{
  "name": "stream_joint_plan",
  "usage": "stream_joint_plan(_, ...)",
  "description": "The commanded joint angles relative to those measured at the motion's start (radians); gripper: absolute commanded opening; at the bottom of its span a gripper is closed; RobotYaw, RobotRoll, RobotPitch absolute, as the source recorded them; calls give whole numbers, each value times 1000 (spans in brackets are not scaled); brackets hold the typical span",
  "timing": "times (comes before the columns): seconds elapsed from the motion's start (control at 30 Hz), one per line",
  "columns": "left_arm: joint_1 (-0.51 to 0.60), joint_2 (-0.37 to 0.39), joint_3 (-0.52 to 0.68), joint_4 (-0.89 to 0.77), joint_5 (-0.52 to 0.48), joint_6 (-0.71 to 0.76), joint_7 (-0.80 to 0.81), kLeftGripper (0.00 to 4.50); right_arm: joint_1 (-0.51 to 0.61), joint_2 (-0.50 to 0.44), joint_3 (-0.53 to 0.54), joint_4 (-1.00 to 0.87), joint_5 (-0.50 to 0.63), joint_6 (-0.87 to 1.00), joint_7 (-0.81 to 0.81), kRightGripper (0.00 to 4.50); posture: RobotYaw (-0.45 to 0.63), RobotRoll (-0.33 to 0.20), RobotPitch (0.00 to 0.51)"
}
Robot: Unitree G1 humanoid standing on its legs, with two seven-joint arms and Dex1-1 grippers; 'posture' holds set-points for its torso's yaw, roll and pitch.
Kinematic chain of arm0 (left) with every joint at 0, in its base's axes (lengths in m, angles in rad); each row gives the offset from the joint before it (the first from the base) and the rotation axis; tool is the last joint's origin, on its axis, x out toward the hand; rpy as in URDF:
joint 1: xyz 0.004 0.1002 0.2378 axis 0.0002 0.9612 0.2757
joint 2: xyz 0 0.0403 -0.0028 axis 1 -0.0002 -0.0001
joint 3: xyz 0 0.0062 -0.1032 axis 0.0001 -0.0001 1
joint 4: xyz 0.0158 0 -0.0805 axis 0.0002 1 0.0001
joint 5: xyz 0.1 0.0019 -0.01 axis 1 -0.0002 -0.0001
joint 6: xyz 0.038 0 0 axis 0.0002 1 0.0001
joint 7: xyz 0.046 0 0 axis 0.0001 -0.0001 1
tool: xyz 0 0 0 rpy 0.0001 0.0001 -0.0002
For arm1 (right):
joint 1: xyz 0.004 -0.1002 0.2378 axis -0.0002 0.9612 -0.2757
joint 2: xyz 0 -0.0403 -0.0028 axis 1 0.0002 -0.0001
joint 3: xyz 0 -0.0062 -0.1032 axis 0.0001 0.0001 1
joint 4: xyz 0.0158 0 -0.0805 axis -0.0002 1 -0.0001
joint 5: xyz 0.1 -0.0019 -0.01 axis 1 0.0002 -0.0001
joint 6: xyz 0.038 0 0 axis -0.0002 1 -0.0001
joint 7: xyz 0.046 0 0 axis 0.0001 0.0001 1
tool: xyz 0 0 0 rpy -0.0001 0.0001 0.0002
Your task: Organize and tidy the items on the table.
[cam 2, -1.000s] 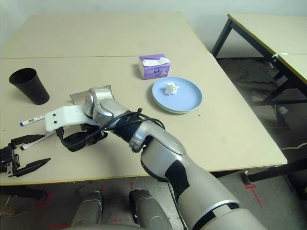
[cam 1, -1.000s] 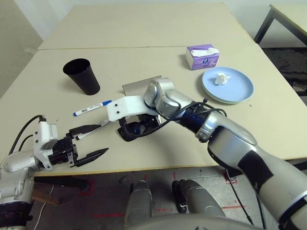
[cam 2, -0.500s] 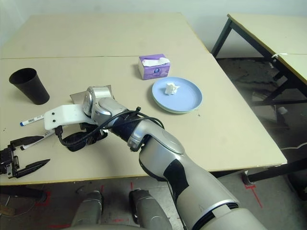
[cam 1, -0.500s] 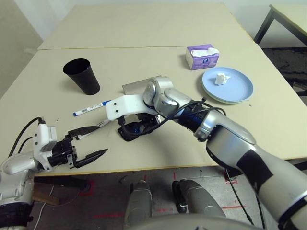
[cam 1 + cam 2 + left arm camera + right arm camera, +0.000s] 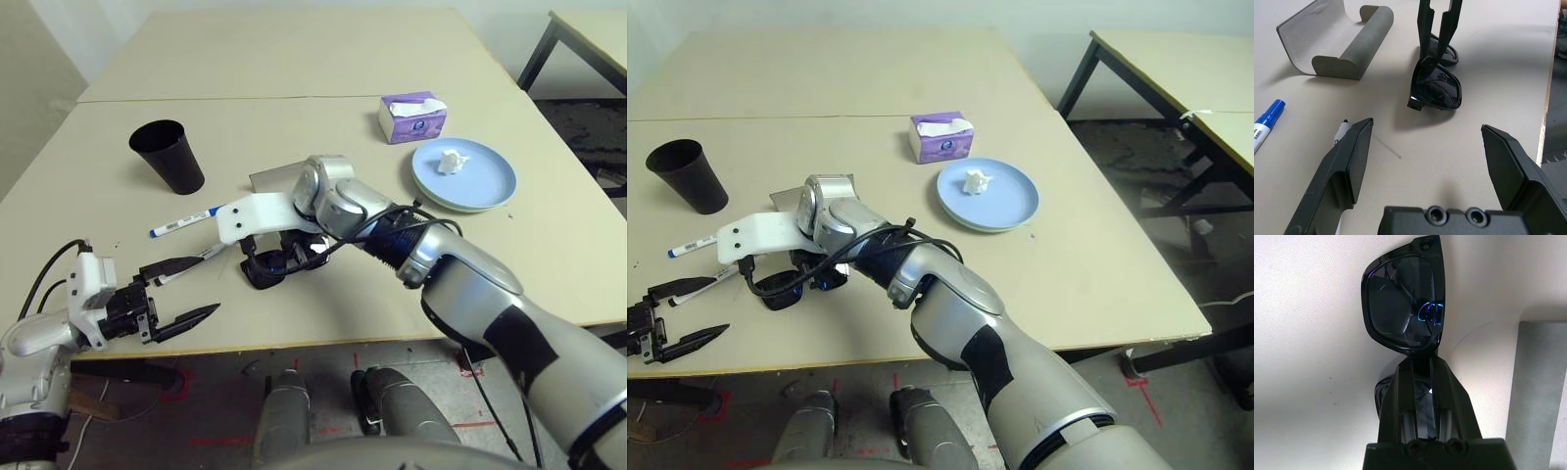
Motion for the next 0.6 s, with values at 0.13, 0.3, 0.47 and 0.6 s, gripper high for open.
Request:
stream_joint_plan(0.13, 4, -15, -9, -4, 12, 1, 4, 4500, 6, -10, 18, -22, -8, 10, 42, 148, 38, 0, 148)
stream_joint_plan(0.3, -2, -18, -12, 4, 15, -1, 5, 4500, -28, -35, 16, -27, -22, 8, 82, 148, 34, 0, 145)
stream_joint_plan(0.47, -17, -21, -19, 19, 22, -6, 5, 4500, -116, -23, -31, 30, -6, -11, 76, 143, 31, 0, 143)
stream_joint_plan(0.6, -26, -30, -25, 24, 28, -9, 5, 4500, -194, 2, -78, 129, 9, -59, 32, 141, 33, 0, 142)
